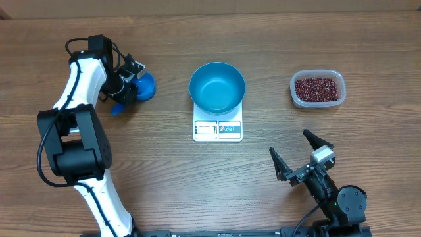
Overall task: Scoop item into bowl and weigh 150g on scale
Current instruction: 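Close the left gripper on the blue scoop's handle, then lift the blue scoop with the left gripper and carry it over the scale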
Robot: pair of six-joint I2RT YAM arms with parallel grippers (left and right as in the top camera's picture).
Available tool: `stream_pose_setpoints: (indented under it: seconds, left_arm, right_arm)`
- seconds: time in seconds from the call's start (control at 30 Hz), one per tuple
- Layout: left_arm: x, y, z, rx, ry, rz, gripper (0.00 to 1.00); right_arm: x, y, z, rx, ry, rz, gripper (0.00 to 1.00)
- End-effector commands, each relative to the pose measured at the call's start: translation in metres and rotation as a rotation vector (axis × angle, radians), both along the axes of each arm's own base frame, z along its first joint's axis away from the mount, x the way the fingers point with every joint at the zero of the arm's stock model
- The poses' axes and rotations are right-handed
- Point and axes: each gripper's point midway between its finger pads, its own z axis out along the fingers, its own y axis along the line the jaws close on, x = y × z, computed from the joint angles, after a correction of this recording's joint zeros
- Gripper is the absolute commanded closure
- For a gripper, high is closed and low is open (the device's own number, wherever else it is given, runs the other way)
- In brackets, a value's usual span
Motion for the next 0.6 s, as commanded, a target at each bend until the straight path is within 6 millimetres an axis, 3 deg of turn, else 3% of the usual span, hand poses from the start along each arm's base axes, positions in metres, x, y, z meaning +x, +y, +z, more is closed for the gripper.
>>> stream_pose_setpoints:
  seconds: [0.0,0.33,0.57]
  left_arm:
    - [0.0010,-0.0030,-0.0066,-0.022,0.015,0.026,0.74]
    - [0.0017,-0.0031,-0.0065,-0.032,0.023,0.105,0.83]
    - [0.0065,-0.0094,-0.0038,-0.085,0.023,0.222,0.96]
  right_arm:
    - [0.0013,-0.0029,-0.0015,0.004,-0.003,-0.015,0.00]
    - [0.0013,-0.0030,-0.0015,0.004,-0.003,-0.016,0.00]
    - [0.0013,-0.0029,-0.0015,0.004,-0.003,-0.015,0.00]
